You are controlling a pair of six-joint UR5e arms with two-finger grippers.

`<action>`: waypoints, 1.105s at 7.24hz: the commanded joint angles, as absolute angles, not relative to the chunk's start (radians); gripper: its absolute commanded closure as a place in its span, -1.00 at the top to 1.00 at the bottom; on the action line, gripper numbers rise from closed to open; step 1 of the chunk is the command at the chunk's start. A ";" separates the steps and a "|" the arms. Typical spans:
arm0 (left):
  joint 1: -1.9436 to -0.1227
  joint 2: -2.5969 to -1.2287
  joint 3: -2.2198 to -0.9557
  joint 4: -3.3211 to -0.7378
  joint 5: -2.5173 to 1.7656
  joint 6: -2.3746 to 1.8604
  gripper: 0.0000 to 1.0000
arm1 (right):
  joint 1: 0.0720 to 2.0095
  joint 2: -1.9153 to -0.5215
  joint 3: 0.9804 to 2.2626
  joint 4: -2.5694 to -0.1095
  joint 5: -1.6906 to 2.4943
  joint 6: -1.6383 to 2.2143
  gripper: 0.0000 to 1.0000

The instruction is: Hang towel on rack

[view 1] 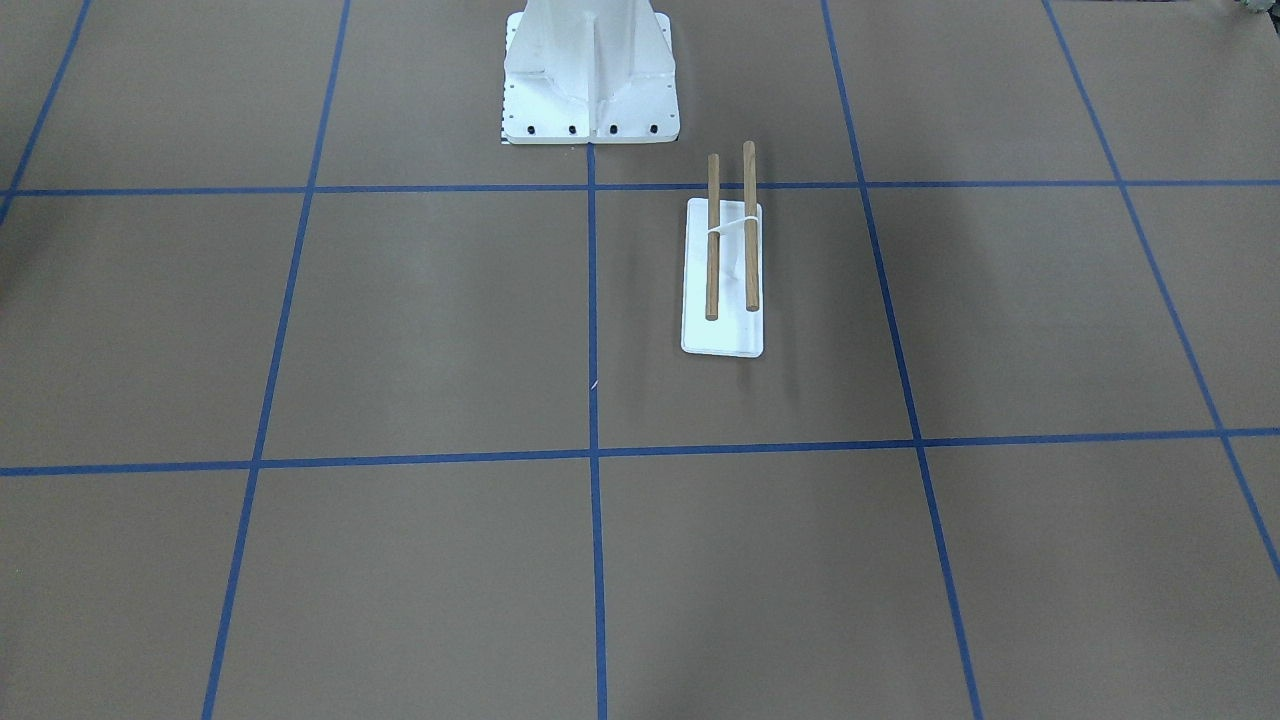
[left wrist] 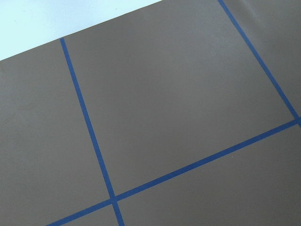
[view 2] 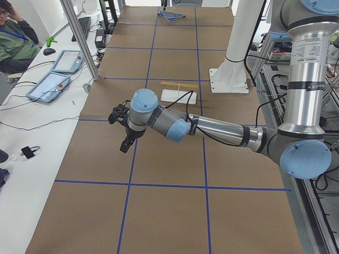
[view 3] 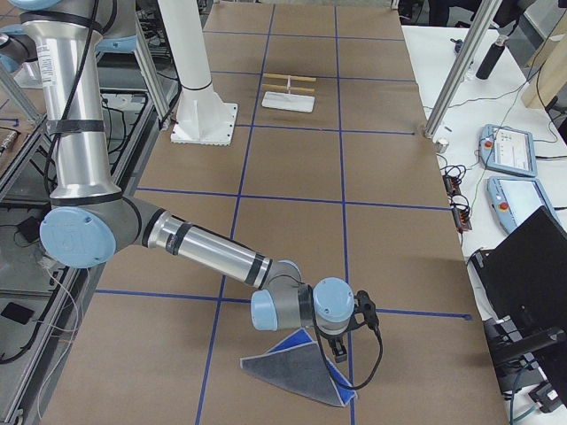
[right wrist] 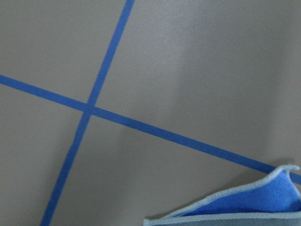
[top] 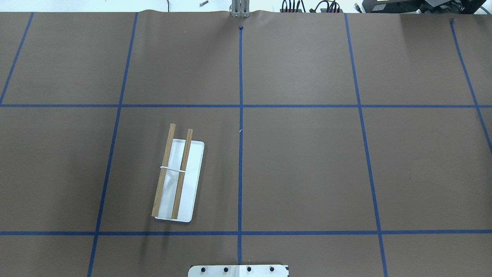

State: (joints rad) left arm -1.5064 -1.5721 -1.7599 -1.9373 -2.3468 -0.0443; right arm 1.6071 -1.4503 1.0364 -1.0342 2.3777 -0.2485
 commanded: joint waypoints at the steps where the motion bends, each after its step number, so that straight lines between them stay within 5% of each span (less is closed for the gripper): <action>1: -1.506 -1.569 -1.759 -1.937 -2.347 -0.044 0.98 | 1.649 -1.364 0.811 -0.953 2.381 -0.308 0.99; 4: -1.506 -1.559 -1.758 -1.957 -2.349 -0.043 0.98 | 1.649 -1.310 0.607 -0.780 2.300 -0.304 0.96; 8: -1.506 -1.551 -1.746 -1.988 -2.349 -0.043 0.98 | 1.629 -1.310 0.586 -0.716 2.189 -0.296 0.92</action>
State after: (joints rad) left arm -1.5064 -1.5539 -1.7484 -1.9748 -2.3485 -0.0429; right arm 1.6402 -1.3106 0.5895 -0.7291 2.2169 -0.2970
